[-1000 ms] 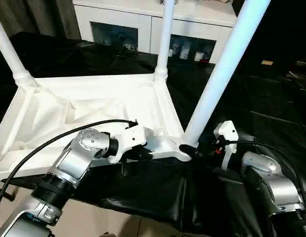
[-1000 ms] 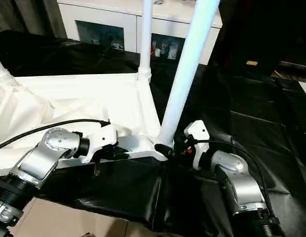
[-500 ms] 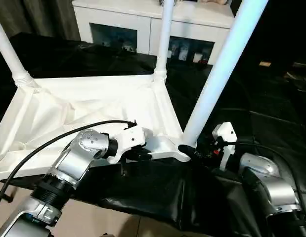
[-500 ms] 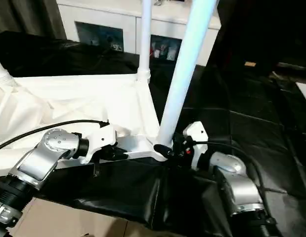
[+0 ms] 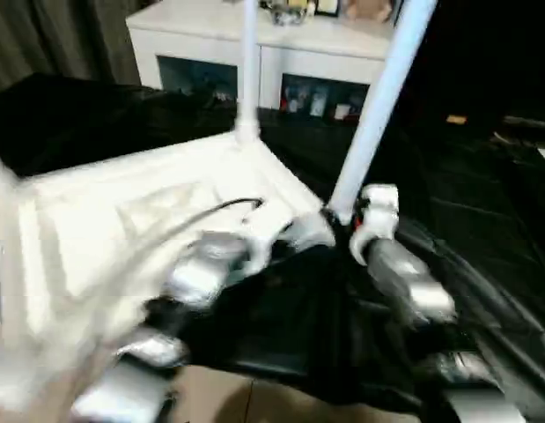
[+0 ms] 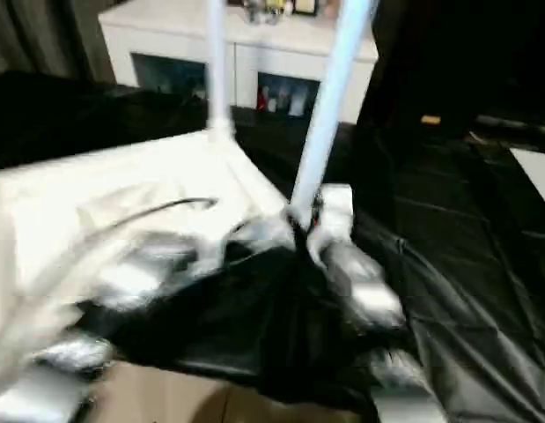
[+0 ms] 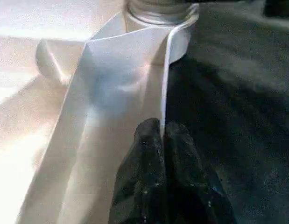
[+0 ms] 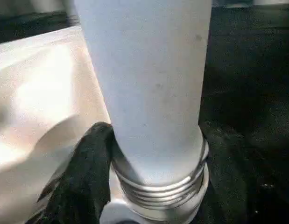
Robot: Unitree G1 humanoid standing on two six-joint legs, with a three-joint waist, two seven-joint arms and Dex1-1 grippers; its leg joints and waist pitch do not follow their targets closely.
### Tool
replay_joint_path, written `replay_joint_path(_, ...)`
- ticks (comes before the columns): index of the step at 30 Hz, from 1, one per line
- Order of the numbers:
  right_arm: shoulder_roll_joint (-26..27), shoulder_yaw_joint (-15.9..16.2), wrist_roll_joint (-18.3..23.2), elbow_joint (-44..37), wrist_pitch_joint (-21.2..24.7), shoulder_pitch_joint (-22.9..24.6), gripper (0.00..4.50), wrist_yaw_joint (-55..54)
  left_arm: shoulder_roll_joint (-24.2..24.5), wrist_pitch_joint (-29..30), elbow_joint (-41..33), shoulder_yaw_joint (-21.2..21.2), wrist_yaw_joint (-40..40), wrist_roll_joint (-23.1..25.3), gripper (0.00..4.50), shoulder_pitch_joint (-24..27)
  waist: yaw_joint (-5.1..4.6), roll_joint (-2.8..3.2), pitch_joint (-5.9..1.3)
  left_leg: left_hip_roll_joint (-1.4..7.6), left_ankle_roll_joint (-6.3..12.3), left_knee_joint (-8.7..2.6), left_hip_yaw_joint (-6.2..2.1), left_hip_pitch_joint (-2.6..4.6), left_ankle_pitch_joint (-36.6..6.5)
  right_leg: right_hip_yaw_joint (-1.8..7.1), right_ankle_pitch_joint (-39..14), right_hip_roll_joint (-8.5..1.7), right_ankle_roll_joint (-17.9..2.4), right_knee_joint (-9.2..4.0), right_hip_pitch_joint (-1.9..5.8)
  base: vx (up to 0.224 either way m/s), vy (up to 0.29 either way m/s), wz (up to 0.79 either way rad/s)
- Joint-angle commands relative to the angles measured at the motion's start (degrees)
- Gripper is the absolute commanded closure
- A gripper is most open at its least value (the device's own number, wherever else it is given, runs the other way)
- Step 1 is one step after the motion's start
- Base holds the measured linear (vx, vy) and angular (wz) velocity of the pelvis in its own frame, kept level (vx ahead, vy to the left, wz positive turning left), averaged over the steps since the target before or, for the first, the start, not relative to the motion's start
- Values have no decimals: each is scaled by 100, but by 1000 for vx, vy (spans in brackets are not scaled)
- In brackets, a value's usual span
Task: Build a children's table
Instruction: Rotate leg to tighten
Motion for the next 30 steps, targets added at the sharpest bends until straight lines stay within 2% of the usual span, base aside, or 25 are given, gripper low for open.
replay_joint_path(1,288,-84,201,834,214,247,187,-395,-247,-242,28,353,635,-223,450,-239,9,-8,-287,40,59,-435,-25,-35,-1479,209,-2816,-275,-418,-611,187,0,0,0)
replay_joint_path(2,410,-154,224,1004,116,118,188,-573,-362,-334,157,307,702,-196,450,-333,32,-31,-295,47,128,-436,-16,-53,-1418,219,-2554,-269,-459,-589,193,0,0,0)
replay_joint_path(4,502,-169,215,1127,66,10,188,-663,-437,-420,239,264,716,-181,450,-409,37,-22,-299,43,167,-447,-7,-69,-1376,223,-2338,-253,-523,-567,191,0,0,0)
replay_joint_path(6,584,-192,192,1246,3,-104,188,-689,-476,-453,279,227,690,-156,450,-465,43,-19,-316,58,164,-459,-19,-98,-1324,222,-2132,-263,-561,-532,224,0,0,0)
replay_joint_path(7,600,-175,159,1259,-17,-126,188,-642,-453,-456,256,200,681,-119,450,-457,34,-118,-315,63,187,-457,-10,-114,-1320,215,-2070,-262,-566,-531,230,0,0,0)
replay_joint_path(9,624,-237,63,1551,-236,-288,188,-655,-447,-471,377,243,738,-29,450,-489,45,-67,-317,62,188,-461,-17,-116,-1338,219,-2113,-279,-578,-517,226,0,0,0)
replay_joint_path(12,618,-402,156,1665,-450,-384,188,-479,-400,-487,482,257,756,-1,450,-500,31,-50,-312,60,172,-468,-18,-98,-1522,211,-2308,-275,-533,-554,207,0,0,0)
replay_joint_path(14,584,-433,155,1658,-578,-421,132,-421,-374,-510,526,267,773,-12,450,-522,30,-57,-307,65,170,-476,-28,-102,-1588,204,-2423,-282,-503,-568,206,0,0,0)
replay_joint_path(16,535,-436,148,1589,-691,-433,117,-344,-340,-543,559,250,754,1,450,-541,24,-44,-303,64,182,-480,-32,-100,-1684,197,-2530,-279,-477,-585,199,0,0,0)
replay_joint_path(17,482,-413,126,1514,-783,-437,98,-243,-312,-564,581,248,729,5,450,-555,11,-57,-304,54,193,-482,-38,-128,-1695,193,-2617,-283,-437,-596,204,0,0,0)
replay_joint_path(18,467,-405,119,1492,-808,-437,98,-213,-304,-570,585,247,721,6,450,-558,4,-62,-312,48,203,-483,-48,-150,-1651,187,-2611,-281,-425,-586,236,0,0,0)
replay_joint_path(19,354,-384,91,1256,-899,-388,85,-69,-242,-601,581,198,630,32,450,-560,27,-51,-332,70,212,-484,-49,-164,-1478,200,-2410,-308,-444,-578,249,0,0,0)
replay_joint_path(20,269,-341,60,1050,-883,-315,77,7,-213,-616,559,169,560,37,450,-546,20,-64,-342,72,228,-466,-43,-161,-1356,208,-2230,-294,-492,-543,242,0,0,0)
replay_joint_path(22,179,-291,29,790,-840,-209,69,142,-173,-662,543,123,472,55,450,-531,44,-42,-355,87,310,-444,-17,-172,-998,229,-1545,-284,-774,-464,249,0,0,0)
replay_joint_path(25,-4,-152,-40,114,-728,89,42,368,-87,-715,463,36,283,77,450,-473,99,-60,-376,90,502,-396,12,-189,-482,244,-667,-277,-1037,-361,272,0,0,0)
replay_joint_path(26,-107,-109,-42,-272,-649,275,35,476,-24,-803,396,-32,147,87,450,-425,102,-52,-367,83,530,-402,5,-207,-420,238,-606,-270,-1066,-356,293,0,0,0)
replay_joint_path(28,-312,-43,4,-929,-500,615,29,756,115,-838,266,-167,-108,119,450,-330,145,-45,-351,92,592,-407,12,-192,-454,241,-653,-278,-1069,-373,304,0,0,0)
replay_joint_path(30,-476,-22,207,-1472,-278,900,29,1199,281,-1105,163,-323,-471,145,450,-232,183,-34,-337,101,629,-413,12,-191,-512,249,-793,-288,-1029,-390,311,0,0,0)
